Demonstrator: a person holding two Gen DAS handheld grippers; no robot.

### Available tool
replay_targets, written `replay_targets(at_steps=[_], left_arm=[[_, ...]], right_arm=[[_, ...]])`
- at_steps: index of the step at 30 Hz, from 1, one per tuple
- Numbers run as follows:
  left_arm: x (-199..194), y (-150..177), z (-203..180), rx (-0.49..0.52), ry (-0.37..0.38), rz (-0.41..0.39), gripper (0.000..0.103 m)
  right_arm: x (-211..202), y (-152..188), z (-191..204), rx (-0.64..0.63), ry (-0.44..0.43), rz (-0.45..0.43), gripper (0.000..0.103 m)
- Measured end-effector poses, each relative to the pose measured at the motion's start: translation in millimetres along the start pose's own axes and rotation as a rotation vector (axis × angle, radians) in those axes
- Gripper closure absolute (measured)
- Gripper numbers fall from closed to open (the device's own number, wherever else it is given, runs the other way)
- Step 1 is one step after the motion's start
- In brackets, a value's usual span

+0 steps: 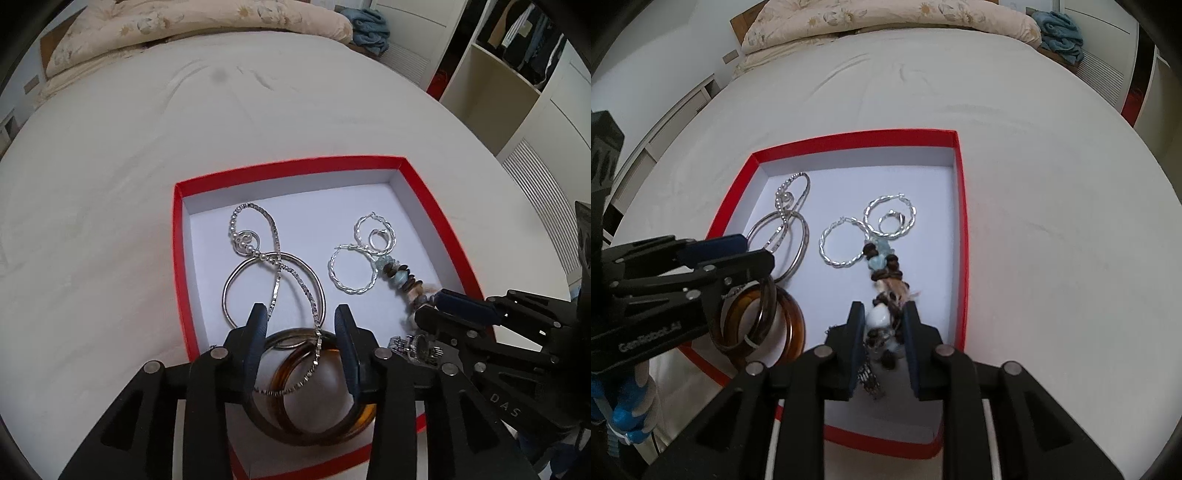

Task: Organize jewelry

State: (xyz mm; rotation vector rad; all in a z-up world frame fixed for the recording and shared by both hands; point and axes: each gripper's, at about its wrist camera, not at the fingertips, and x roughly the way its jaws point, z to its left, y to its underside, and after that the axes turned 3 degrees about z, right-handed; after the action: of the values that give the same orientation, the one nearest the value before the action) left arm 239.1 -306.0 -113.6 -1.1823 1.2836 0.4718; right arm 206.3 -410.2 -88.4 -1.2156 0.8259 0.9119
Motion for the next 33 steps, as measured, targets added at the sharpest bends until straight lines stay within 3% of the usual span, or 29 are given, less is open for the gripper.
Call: replay_targets(at_steps=[2, 15, 23, 25, 33], left_arm=[[-5.0, -1.9, -1.2, 0.001, 0.002, -0.007, 0.064], [-62.4, 5.6, -6.5, 0.021, -0.046, -0.103, 0.048], [-112.7, 26.3, -3.4, 0.017, -0.102, -0.176, 0.039], [-126.9, 33.4, 0.3, 0.006, -0.119, -0.197, 0.037], [-180.1, 64.2, 20.2, -0.059, -0.198, -0.278, 0.032]], right_arm=[[-3.6, -0.4, 1.1, 0.005, 0.001, -0.003, 0.072], [-48.6, 14.0, 6.5, 0.03, 0.039, -0.046, 0.069], [-88.4, 22.8, 27.6, 0.019, 0.047, -0.099, 0.067], [-99.4, 25.7, 34.6, 0.016, 0.048, -0.116, 0.062], [-143.6, 40.2, 68.9, -0.005, 0.038, -0.182, 0.061]])
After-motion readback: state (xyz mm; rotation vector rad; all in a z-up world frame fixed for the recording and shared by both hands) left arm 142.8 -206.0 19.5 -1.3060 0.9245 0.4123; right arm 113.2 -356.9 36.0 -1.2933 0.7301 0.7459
